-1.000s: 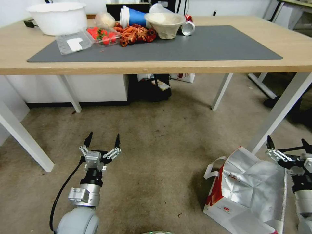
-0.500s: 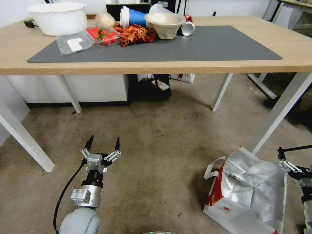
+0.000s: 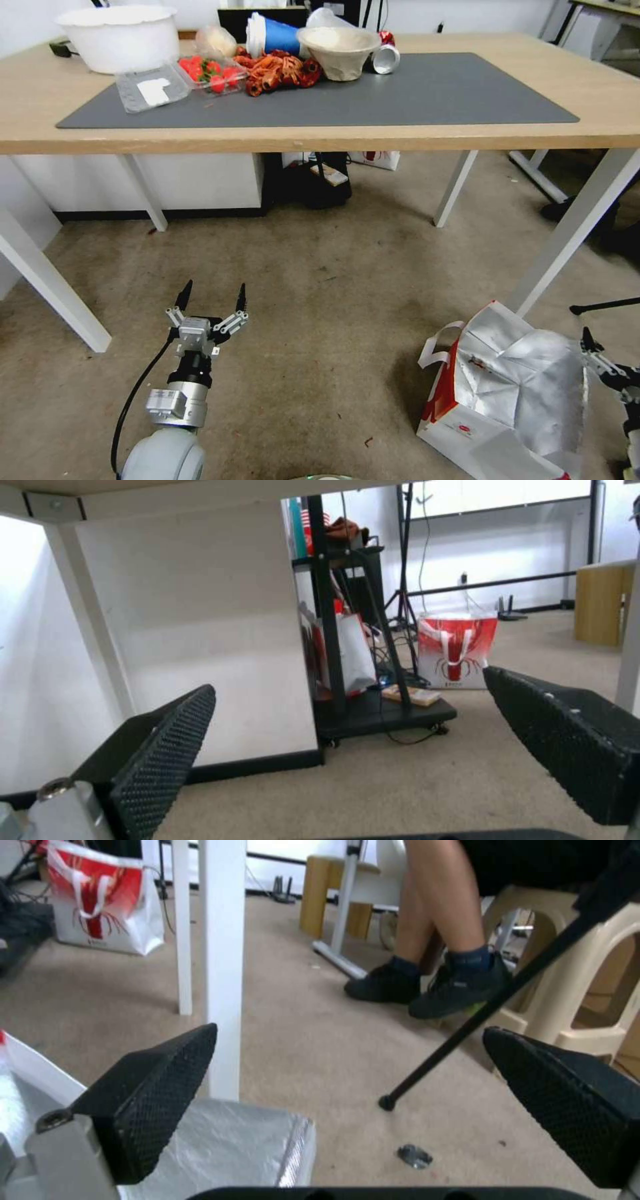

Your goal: Pick up the food delivery bag from the floor and place it on the table.

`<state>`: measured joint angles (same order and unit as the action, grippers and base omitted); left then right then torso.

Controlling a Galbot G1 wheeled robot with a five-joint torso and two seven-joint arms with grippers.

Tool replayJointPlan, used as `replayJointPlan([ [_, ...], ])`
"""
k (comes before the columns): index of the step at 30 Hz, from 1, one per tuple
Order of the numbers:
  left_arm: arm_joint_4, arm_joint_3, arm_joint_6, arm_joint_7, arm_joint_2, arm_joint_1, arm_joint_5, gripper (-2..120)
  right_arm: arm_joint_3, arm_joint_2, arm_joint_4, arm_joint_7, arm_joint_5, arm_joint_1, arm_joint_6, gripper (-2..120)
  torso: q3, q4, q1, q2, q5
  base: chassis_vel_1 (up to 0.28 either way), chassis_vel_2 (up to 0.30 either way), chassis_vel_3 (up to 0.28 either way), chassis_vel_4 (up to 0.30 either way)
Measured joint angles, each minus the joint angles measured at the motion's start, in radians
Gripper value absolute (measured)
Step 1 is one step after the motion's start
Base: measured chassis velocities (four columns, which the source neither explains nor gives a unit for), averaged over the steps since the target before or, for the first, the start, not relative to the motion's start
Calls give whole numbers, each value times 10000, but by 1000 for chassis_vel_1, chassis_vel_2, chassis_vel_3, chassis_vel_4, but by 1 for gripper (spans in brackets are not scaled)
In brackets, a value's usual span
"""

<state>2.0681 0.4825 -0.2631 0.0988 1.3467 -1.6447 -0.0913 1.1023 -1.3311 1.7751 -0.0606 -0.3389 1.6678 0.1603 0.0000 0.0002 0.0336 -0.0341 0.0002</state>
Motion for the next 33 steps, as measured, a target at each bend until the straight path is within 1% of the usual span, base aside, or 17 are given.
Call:
replayJointPlan([
  [3, 24, -11, 5, 0, 0, 0, 24, 100, -44, 46, -175, 0, 3, -71, 2, 100, 0, 0, 0, 0, -1, 0, 0, 0, 0],
  [4, 67, -33, 18, 0, 0, -18, 90, 100, -165, 138, -496, 2, 1, -236, 4, 100, 0, 0, 0, 0, -1, 0, 0, 0, 0],
  [8, 95, -35, 28, -9, 14, -62, 147, 100, -284, 215, -808, 16, -13, -438, -68, 100, 0, 1, 0, -1, -2, 0, 0, 0, 0],
  [20, 89, -99, 28, 86, 74, -55, 233, 100, -658, 159, -1266, 58, -98, -792, -433, 99, 0, 0, 0, -1, -2, 0, 0, 0, 0],
  [23, 60, -100, -4, 117, 75, -89, 256, 100, -740, 113, -1446, 67, 8, -930, -477, 91, 0, 1, 0, -2, -2, 0, 0, 0, 0],
  [24, 60, -100, -4, 117, 75, -89, 256, 100, -740, 113, -1446, 67, 8, -930, -477, 91, 0, 1, 0, -2, -2, 0, 0, 0, 0],
  [27, 47, -74, -42, 160, 67, -100, 257, 100, -801, 99, -1675, 70, 148, -1004, -486, 78, 0, 0, 0, -2, -2, 0, 0, 0, 0],
  [29, 46, -73, -43, 163, 67, -99, 257, 100, -803, 99, -1687, 71, 156, -1007, -486, 76, 0, 0, 0, -2, -2, 0, 0, 0, 0],
  [30, 48, -72, -43, 180, 67, -84, 255, 100, -829, 96, -1781, 73, 193, -1010, -483, 68, 0, 0, 0, -2, -1, 0, 0, 0, 0],
  [31, 48, -72, -43, 184, 67, -77, 255, 100, -840, 94, -1798, 76, 196, -1004, -482, 65, 0, 0, 0, -2, -2, 0, 0, 0, 0],
  [33, 48, -74, -43, 190, 72, -66, 255, 100, -864, 73, -1809, 86, 198, -991, -473, 54, 0, 0, 0, -2, -2, 0, 0, 0, 0],
])
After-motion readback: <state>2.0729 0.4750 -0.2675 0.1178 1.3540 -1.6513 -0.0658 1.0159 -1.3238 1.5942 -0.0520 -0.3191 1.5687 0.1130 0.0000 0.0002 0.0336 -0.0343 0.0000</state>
